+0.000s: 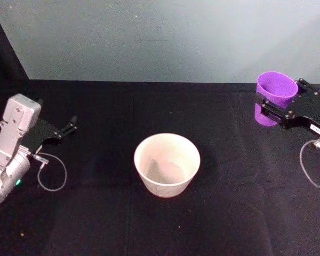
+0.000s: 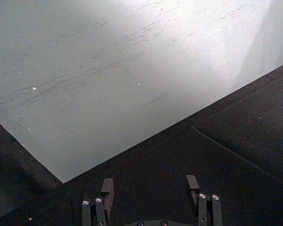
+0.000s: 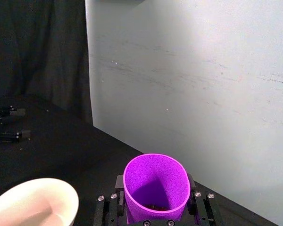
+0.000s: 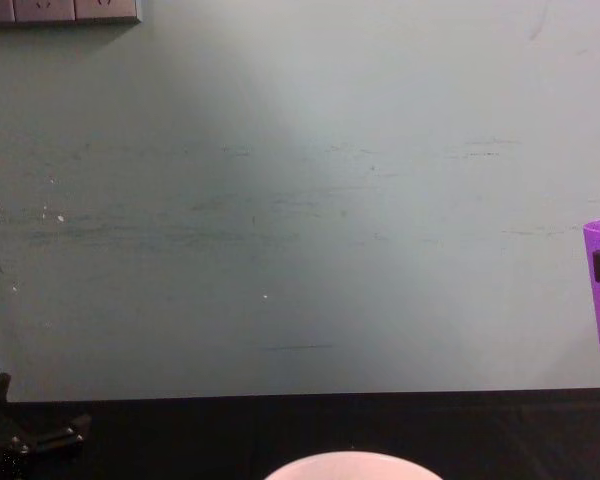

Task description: Pick up the cup and pour the mung beans from the cup into the bowl.

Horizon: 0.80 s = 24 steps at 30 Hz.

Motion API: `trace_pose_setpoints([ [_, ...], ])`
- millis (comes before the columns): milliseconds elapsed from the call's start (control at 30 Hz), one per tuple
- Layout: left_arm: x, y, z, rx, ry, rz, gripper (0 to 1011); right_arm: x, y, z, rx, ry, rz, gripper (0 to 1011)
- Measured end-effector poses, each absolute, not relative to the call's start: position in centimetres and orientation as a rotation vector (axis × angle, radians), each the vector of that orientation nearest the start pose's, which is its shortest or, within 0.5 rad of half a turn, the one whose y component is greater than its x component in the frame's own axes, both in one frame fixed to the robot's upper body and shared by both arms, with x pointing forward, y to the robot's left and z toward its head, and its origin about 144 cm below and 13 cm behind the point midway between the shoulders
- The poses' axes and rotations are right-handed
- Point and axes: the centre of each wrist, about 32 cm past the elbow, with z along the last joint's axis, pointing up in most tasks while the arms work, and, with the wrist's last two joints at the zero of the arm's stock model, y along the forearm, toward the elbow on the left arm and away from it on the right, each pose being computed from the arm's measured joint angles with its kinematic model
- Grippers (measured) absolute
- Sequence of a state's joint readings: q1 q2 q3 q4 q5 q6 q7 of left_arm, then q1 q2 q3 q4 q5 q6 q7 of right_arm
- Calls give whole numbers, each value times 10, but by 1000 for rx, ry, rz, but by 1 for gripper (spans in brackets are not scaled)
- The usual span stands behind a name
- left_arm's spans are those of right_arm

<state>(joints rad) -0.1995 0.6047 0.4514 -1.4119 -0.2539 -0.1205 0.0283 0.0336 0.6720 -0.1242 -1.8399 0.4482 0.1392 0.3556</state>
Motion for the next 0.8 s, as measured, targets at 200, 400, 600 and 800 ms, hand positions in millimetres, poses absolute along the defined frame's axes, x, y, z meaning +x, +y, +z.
trace_pose_setpoints([
  [200, 489, 310, 1140, 304, -285, 1248, 1000, 455, -330, 1259, -158, -183, -981, 733],
  [400, 489, 310, 1140, 304, -285, 1248, 1000, 455, -330, 1259, -158, -183, -981, 733],
  [600, 489, 310, 1140, 304, -285, 1248, 1000, 455, -330, 1259, -158, -183, -981, 733],
  [800, 489, 310, 1140, 304, -285, 1248, 1000, 455, -330, 1259, -158, -183, -981, 733],
])
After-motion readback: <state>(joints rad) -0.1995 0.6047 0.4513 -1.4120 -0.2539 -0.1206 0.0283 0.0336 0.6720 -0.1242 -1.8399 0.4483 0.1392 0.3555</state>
